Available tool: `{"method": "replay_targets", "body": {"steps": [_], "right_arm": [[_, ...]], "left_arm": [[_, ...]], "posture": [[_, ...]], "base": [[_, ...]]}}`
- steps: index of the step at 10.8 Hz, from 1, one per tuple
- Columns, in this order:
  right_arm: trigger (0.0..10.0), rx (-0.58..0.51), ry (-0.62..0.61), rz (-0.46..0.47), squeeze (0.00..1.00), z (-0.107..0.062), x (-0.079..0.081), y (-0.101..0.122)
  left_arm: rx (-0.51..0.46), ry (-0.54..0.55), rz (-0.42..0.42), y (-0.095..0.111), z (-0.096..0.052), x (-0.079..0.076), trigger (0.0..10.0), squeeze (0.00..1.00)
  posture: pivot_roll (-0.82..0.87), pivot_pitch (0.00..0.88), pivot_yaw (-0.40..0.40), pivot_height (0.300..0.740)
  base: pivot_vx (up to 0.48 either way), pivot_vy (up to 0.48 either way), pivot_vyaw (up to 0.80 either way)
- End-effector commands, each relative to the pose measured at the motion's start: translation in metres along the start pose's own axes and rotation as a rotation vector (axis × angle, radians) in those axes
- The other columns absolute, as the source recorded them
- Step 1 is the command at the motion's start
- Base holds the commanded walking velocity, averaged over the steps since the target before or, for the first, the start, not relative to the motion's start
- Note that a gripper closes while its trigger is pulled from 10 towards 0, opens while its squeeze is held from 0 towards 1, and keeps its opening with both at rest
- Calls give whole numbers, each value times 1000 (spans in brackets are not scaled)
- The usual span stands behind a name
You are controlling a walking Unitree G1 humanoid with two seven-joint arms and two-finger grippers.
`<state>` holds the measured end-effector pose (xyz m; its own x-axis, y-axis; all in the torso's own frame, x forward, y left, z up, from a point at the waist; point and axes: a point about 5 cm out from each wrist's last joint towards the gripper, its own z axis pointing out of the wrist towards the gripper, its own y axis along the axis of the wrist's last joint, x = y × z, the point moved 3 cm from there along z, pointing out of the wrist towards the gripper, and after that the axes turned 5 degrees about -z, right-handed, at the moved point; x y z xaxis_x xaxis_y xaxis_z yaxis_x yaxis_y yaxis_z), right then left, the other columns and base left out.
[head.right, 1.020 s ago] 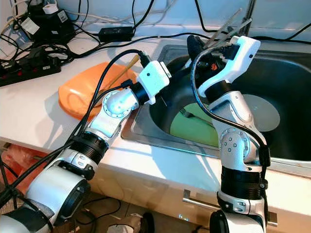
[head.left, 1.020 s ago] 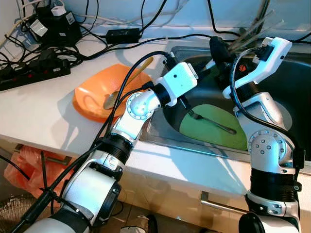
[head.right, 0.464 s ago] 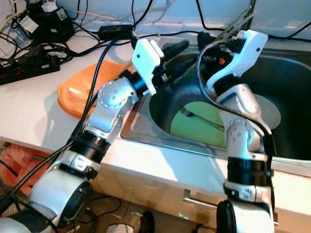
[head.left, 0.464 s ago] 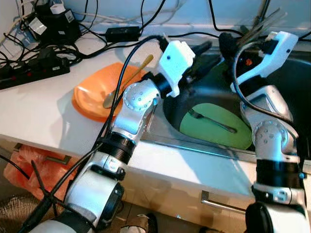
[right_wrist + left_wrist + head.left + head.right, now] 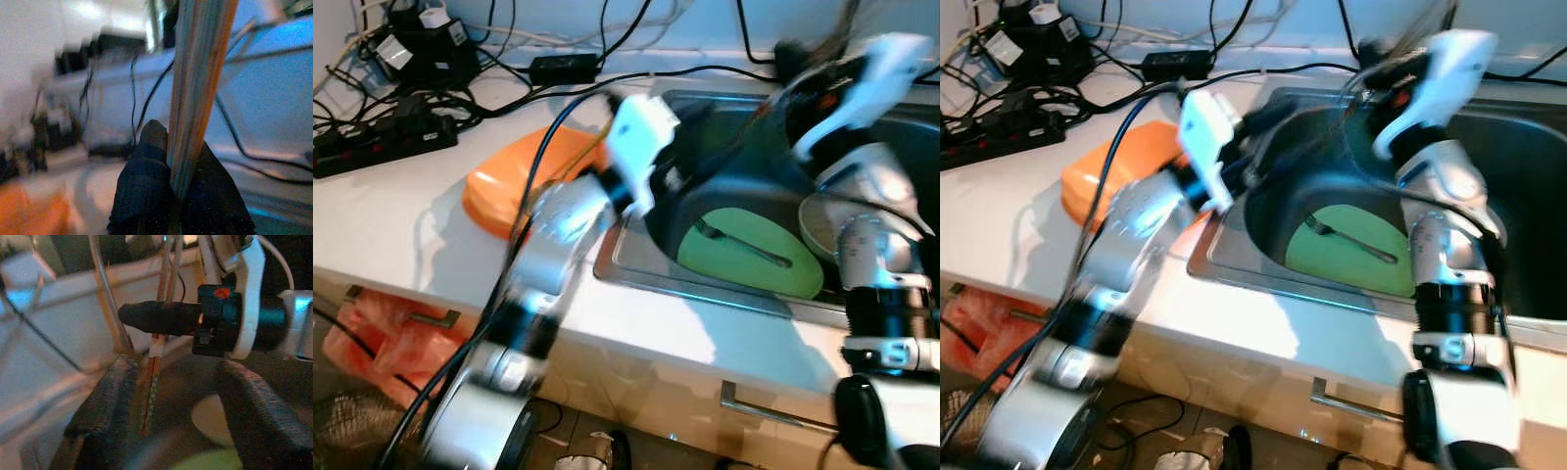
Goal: Kitchen organization
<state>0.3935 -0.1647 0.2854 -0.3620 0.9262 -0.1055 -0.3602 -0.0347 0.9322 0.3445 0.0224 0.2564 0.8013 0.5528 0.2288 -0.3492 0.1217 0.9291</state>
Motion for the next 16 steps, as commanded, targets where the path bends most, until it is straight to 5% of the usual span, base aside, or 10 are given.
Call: {"method": "replay_targets", "body": {"steps": [1,4,8,9,10,16], "right_arm": [[0,55,49,-44,0,3,6,-12],[0,370,126,-164,0,-7,3,-80],[0,552,90,-231,0,-24,-4,-122],[1412,570,88,-233,180,-26,-5,-125],[10000,594,86,-246,1000,-27,-8,-129],[10000,530,4,-214,1000,-20,-10,-123]], "left_arm": [[29,19,-22,-2,-9,4,10000,1000],[135,40,-90,-15,-30,4,10000,1000],[169,118,-125,-23,-39,2,10000,1000],[174,122,-124,-22,-40,2,10000,1000],[181,125,-119,-21,-40,3,10000,1000],[180,150,-96,-14,-39,13,10000,1000]], "posture": [[95,100,133,740],[111,107,126,740],[116,111,117,740],[113,113,117,740],[114,110,119,740],[124,93,130,740]], "base": [[0,0,0],[0,0,0],[0,0,0],[0,0,0],[0,0,0],[0,0,0]]}}
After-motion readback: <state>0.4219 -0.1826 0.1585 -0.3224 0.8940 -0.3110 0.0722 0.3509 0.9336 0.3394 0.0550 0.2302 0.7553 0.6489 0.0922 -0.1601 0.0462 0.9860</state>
